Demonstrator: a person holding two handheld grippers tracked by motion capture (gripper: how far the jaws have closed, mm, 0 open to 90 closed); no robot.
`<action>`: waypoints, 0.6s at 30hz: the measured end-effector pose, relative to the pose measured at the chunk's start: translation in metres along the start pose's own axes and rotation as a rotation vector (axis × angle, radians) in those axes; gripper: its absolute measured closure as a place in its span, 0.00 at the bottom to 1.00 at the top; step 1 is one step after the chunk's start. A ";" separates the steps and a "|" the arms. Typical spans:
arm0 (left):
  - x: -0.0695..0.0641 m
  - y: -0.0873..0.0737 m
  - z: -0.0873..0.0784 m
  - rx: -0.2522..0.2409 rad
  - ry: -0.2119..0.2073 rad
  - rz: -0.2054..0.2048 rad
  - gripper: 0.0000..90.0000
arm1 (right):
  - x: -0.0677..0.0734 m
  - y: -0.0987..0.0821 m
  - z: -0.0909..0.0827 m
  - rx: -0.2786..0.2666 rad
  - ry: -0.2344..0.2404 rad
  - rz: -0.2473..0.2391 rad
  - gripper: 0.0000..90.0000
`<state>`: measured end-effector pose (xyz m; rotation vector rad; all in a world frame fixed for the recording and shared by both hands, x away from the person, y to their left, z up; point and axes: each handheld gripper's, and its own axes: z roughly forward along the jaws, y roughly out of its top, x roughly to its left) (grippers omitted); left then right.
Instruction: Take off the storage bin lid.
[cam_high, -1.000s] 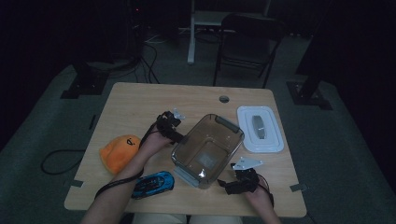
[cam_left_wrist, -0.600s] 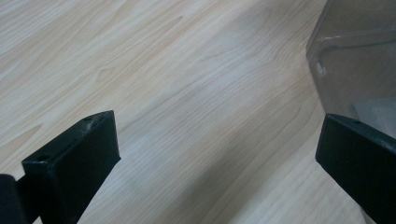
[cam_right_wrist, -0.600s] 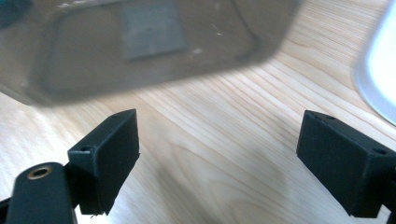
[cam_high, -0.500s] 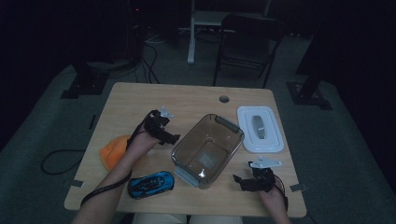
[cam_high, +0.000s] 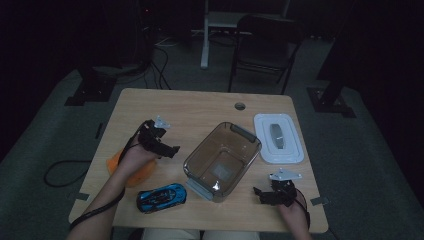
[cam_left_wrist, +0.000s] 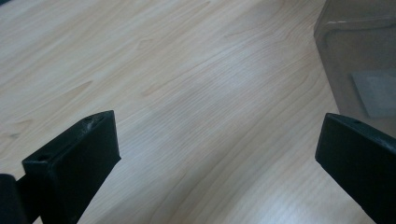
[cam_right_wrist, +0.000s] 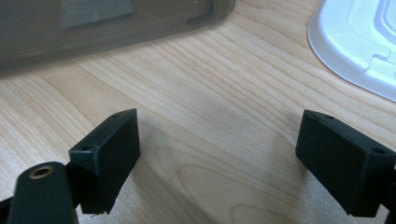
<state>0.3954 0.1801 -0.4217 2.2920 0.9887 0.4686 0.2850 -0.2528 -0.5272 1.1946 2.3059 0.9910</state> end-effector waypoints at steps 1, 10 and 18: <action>0.001 -0.001 -0.005 -0.006 0.006 0.000 0.00 | 0.000 0.000 0.000 0.000 -0.001 0.000 0.15; 0.009 -0.014 -0.047 -0.055 0.036 -0.010 0.00 | 0.000 0.000 0.000 0.002 -0.003 0.002 0.14; 0.018 -0.039 -0.068 -0.093 0.058 -0.049 0.00 | 0.000 0.000 0.000 0.001 -0.003 0.001 0.14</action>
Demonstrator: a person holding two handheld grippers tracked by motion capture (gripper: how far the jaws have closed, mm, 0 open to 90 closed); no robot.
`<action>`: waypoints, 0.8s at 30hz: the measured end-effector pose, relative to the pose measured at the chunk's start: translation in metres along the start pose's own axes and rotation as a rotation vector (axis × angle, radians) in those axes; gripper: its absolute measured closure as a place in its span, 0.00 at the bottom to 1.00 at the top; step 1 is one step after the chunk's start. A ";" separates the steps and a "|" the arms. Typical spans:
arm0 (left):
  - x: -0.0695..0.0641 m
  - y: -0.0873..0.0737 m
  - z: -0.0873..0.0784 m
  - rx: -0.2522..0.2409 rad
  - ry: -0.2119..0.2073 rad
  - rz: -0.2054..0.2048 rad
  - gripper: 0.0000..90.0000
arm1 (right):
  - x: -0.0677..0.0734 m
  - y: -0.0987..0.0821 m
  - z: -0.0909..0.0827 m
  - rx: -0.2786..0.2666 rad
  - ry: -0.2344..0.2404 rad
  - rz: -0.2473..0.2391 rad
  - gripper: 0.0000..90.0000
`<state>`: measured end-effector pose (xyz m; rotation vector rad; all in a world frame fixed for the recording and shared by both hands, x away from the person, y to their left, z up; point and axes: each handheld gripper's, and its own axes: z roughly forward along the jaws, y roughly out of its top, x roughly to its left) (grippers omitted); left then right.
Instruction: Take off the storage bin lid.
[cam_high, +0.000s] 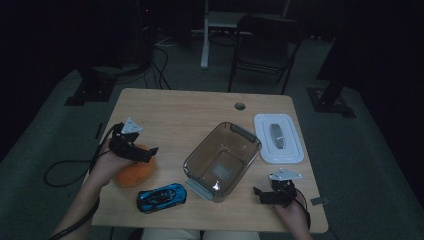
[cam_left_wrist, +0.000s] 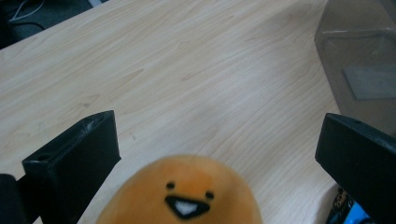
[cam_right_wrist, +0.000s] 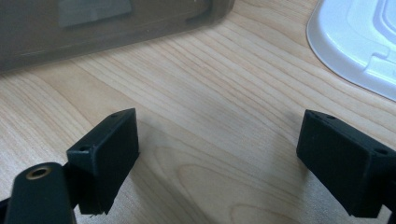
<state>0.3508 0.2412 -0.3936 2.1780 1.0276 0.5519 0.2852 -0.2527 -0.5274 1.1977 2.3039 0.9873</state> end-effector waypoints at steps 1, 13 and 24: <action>0.001 -0.003 -0.002 -0.002 -0.002 -0.006 0.00 | 0.000 0.000 0.000 0.000 0.000 0.000 0.14; 0.007 -0.038 -0.022 -0.020 0.035 -0.040 0.00 | 0.000 0.000 0.000 0.001 0.000 0.002 0.14; 0.002 -0.065 -0.018 0.015 0.058 -0.065 0.00 | 0.000 0.000 0.000 0.001 0.000 0.002 0.14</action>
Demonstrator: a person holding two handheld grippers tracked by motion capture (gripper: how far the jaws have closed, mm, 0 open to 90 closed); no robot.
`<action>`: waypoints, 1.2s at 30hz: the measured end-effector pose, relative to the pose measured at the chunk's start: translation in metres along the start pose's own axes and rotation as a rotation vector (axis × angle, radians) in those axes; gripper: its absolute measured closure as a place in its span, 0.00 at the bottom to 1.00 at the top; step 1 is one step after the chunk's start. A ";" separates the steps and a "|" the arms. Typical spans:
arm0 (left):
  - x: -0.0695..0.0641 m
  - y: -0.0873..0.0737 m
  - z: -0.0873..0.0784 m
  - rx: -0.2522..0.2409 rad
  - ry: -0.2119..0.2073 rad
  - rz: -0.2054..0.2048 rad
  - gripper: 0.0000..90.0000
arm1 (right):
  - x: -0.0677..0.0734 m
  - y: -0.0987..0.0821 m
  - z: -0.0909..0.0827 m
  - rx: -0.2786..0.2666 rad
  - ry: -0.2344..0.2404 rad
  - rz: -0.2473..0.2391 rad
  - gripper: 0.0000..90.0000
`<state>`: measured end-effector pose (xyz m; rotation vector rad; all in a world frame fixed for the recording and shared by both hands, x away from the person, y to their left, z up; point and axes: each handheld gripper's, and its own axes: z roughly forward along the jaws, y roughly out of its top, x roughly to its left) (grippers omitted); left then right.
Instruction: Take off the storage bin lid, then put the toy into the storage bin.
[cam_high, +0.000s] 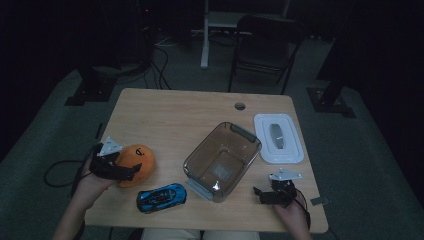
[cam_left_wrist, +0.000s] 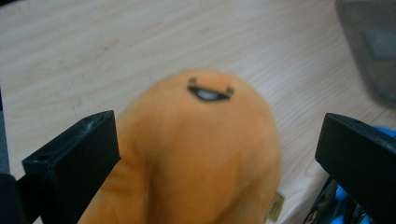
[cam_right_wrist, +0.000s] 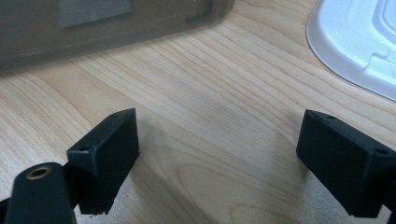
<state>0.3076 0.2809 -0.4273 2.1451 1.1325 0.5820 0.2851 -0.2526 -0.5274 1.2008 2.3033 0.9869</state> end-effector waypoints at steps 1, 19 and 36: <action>0.001 -0.003 0.003 0.010 0.003 0.000 0.00 | 0.000 0.000 0.000 0.000 0.000 0.000 0.14; 0.004 -0.027 0.034 0.101 -0.003 -0.018 0.00 | 0.000 0.000 0.000 0.001 0.000 0.004 0.14; -0.001 -0.059 0.038 -0.106 0.044 0.029 0.00 | 0.000 0.000 0.000 -0.001 -0.002 0.002 0.14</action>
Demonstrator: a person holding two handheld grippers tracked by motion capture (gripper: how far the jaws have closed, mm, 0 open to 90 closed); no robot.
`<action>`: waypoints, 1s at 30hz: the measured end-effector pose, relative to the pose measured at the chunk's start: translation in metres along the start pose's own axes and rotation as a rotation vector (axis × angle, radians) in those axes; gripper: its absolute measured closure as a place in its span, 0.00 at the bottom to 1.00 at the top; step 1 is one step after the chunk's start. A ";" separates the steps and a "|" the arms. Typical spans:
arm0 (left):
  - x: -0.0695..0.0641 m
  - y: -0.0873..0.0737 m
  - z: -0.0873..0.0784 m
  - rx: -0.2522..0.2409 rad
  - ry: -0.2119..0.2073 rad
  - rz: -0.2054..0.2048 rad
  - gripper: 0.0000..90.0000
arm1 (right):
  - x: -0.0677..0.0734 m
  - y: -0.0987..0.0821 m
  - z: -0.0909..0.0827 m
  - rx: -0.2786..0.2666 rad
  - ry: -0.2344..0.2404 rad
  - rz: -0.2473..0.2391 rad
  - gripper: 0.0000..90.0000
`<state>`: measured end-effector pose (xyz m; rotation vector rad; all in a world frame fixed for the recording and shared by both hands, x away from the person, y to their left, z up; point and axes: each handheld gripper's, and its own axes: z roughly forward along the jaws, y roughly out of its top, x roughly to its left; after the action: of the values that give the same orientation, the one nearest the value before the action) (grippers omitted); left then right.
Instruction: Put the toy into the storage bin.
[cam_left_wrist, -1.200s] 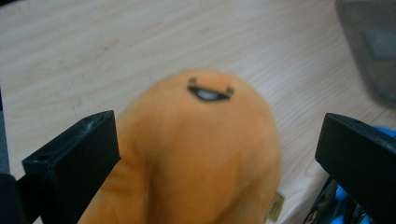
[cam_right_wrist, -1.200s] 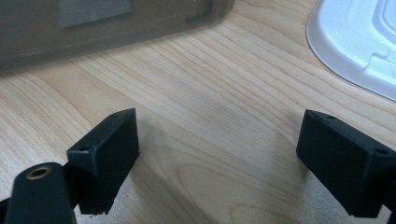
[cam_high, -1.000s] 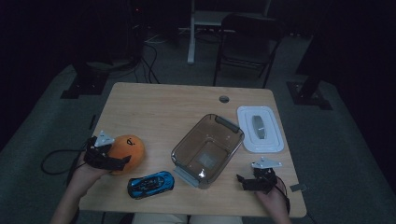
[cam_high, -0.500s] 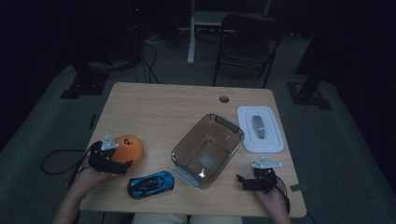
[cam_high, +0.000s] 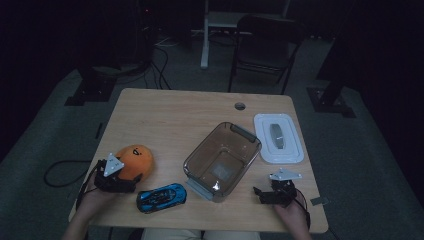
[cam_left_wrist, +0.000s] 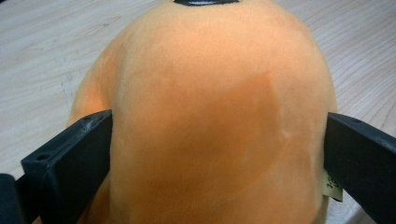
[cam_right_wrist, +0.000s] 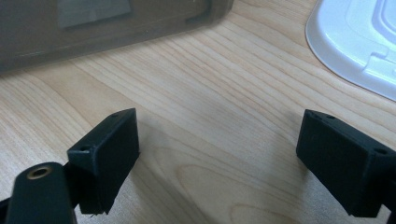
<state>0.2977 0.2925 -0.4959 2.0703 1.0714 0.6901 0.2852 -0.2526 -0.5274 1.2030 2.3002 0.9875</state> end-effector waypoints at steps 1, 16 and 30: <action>0.000 0.001 -0.001 0.010 0.001 -0.013 0.01 | 0.000 0.000 0.000 0.000 0.000 0.000 0.14; 0.010 0.014 -0.010 0.019 -0.020 -0.123 0.56 | 0.000 0.000 0.000 0.000 -0.001 0.001 0.14; 0.010 0.037 -0.024 -0.008 -0.036 -0.064 0.72 | 0.000 0.000 0.000 0.000 -0.002 0.002 0.14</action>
<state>0.3037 0.2932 -0.4511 2.0255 1.1074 0.6225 0.2853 -0.2524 -0.5274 1.2054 2.2983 0.9869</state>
